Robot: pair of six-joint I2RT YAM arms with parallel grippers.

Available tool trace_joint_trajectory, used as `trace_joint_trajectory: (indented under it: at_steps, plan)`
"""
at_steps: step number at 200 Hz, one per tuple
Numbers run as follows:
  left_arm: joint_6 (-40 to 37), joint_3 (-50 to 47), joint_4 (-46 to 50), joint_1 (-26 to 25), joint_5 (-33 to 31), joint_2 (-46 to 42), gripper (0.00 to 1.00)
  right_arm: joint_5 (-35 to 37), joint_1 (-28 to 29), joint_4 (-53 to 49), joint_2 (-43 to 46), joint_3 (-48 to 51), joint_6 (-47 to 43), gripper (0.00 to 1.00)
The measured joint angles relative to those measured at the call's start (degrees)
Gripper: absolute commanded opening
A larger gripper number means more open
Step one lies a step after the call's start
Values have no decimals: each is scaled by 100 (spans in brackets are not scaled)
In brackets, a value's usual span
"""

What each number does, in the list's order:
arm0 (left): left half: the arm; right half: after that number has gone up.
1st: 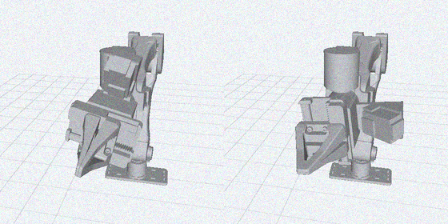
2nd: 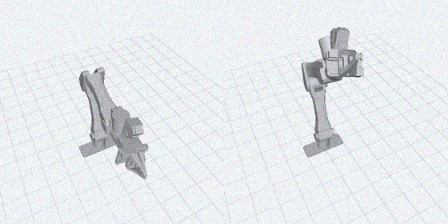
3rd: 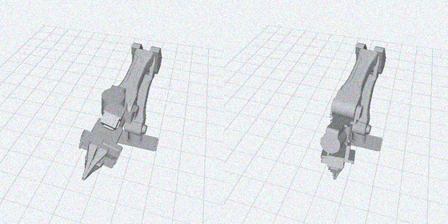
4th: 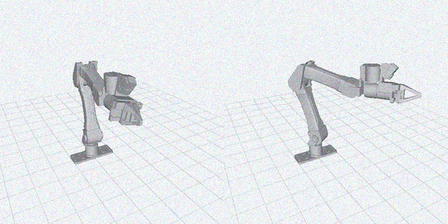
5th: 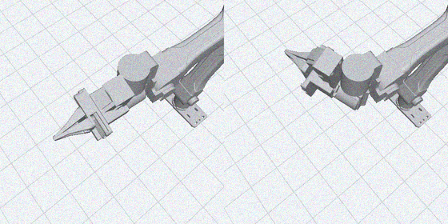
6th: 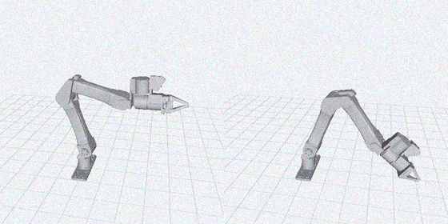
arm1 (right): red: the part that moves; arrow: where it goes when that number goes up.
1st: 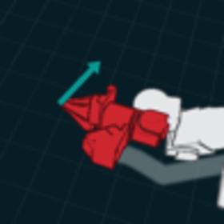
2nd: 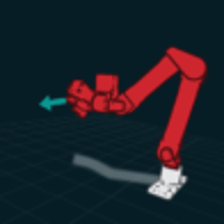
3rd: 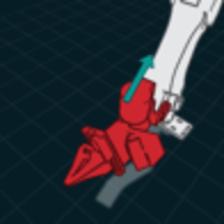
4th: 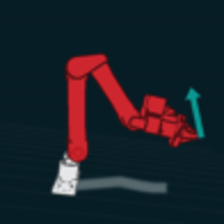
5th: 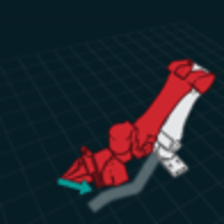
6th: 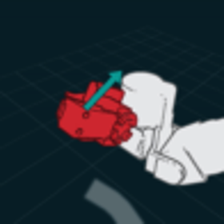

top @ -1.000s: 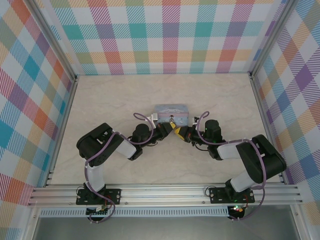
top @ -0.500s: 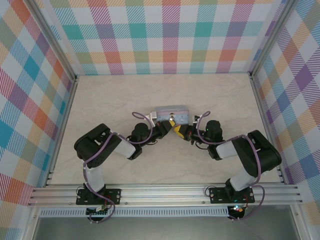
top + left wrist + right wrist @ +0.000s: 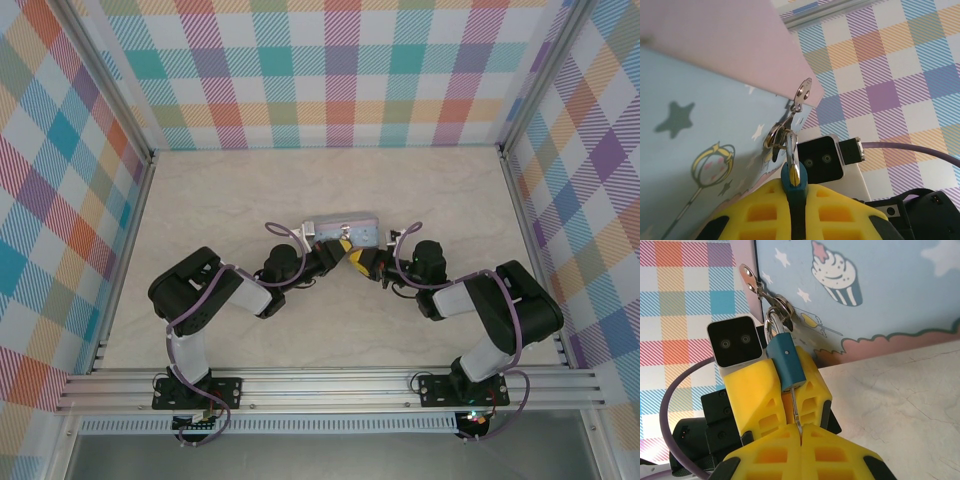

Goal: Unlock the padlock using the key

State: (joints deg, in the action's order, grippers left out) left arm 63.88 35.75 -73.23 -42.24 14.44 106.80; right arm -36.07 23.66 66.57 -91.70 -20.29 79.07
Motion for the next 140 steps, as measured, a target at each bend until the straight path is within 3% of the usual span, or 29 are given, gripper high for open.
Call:
trace_joint_trajectory:
  at_steps: [97,140]
  plan:
    - [-22,9,-90,-2,26,66,0,-186,-286,-28,50,28,2,4]
    - [-24,11,-170,-2,22,138,0,-94,-153,22,-33,26,17,4]
